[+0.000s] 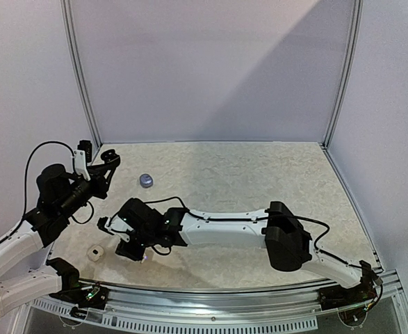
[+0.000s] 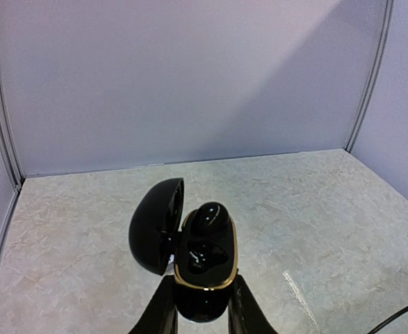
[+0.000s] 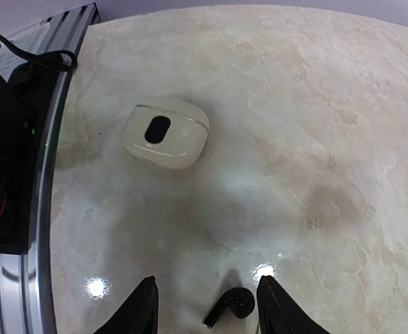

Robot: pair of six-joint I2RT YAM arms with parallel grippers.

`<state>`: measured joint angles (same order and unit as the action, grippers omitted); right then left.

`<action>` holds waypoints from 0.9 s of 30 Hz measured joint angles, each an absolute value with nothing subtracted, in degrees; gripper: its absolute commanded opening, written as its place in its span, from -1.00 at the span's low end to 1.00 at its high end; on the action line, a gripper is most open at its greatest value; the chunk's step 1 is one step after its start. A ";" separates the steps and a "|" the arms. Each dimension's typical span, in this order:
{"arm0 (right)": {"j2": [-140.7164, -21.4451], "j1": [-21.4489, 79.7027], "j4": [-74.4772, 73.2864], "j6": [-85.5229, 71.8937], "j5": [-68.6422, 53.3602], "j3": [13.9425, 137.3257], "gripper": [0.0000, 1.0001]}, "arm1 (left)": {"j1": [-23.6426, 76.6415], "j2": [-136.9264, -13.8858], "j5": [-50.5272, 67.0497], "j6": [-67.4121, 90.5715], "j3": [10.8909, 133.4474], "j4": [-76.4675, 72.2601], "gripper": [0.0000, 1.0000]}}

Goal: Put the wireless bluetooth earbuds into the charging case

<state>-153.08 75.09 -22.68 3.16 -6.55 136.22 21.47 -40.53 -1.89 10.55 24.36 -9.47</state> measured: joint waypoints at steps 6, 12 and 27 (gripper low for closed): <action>-155.02 75.07 -22.70 4.14 -4.82 136.22 -0.11 | 21.47 -40.84 -1.50 10.55 24.36 -9.76 -1.00; -155.02 75.26 -22.96 5.32 -3.53 136.33 -0.14 | 21.47 -41.28 -0.91 10.55 24.25 -9.80 -1.00; -156.55 75.44 -23.88 5.23 -1.67 136.97 -0.25 | 21.47 -41.80 -0.64 10.59 24.23 -10.00 -1.00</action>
